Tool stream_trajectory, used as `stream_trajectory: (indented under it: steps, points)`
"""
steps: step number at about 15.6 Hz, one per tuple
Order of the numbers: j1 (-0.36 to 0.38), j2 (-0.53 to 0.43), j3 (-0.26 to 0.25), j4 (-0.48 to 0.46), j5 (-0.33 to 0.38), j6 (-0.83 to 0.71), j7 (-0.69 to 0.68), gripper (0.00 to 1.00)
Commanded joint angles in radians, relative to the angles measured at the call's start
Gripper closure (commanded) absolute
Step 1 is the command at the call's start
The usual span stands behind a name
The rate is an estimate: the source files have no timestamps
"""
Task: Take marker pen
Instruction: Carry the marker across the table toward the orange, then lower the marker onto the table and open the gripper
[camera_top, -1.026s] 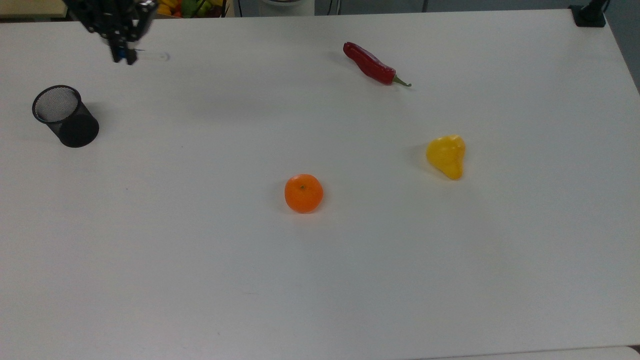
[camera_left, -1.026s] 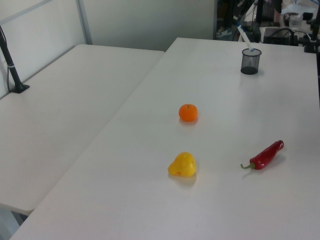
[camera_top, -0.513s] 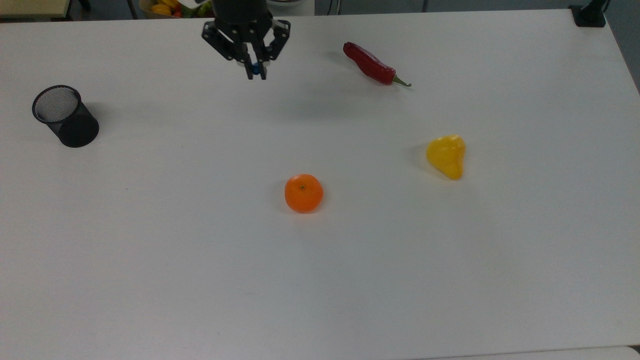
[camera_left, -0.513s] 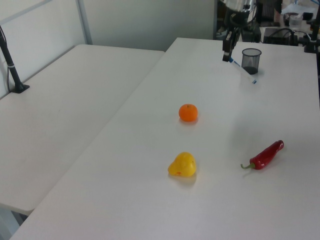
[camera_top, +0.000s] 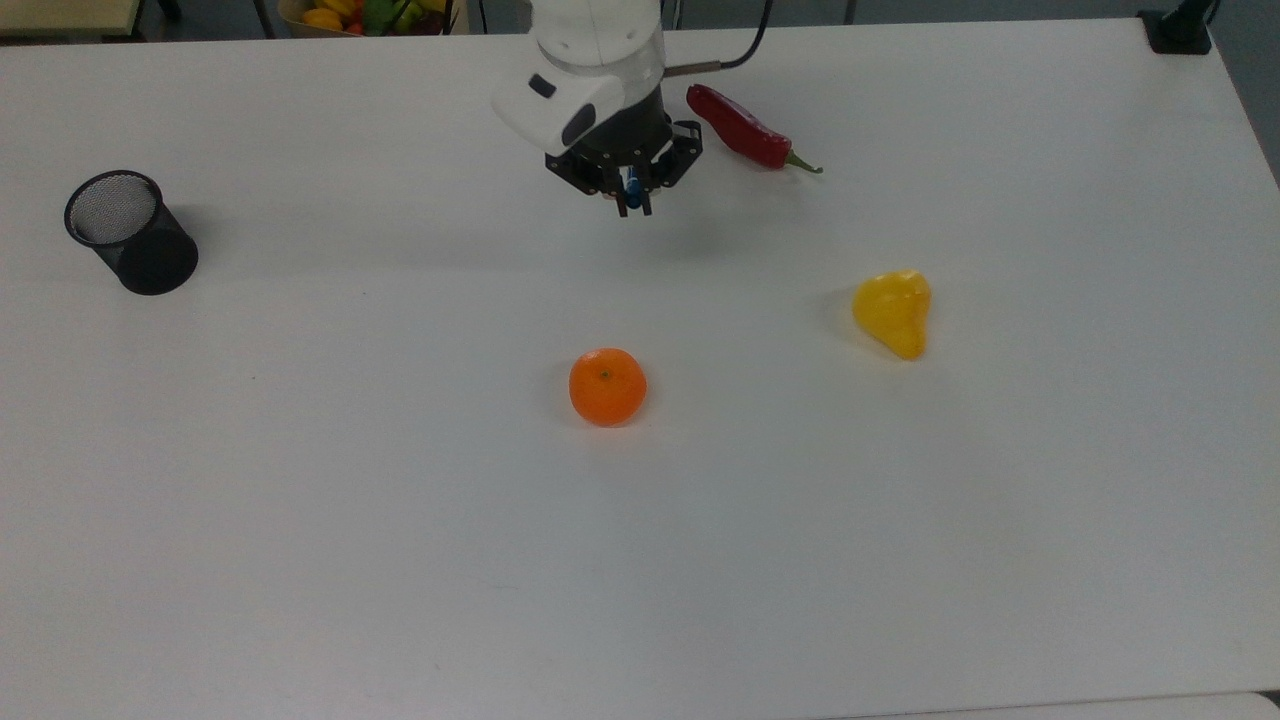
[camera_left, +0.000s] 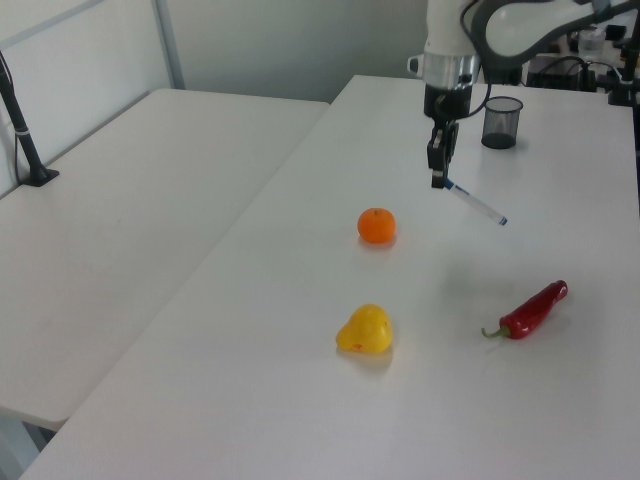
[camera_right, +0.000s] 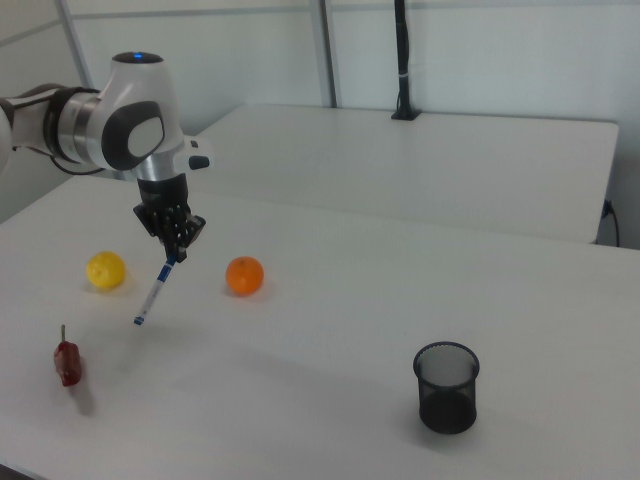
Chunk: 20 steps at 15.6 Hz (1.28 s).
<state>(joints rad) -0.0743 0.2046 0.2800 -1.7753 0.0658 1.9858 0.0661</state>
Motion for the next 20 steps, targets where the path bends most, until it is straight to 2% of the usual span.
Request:
stream_trajectory:
  steps: [1,5,8,14,20]
  points:
    - [0.040,0.045,-0.005,-0.021,0.000,0.057,0.015,1.00]
    - [0.059,0.088,-0.005,-0.032,-0.006,0.125,0.038,1.00]
    - [0.065,0.122,-0.005,-0.036,-0.049,0.163,0.038,1.00]
    - [0.068,0.159,-0.005,-0.038,-0.080,0.218,0.040,1.00]
    - [0.082,0.180,-0.005,-0.041,-0.101,0.226,0.040,1.00]
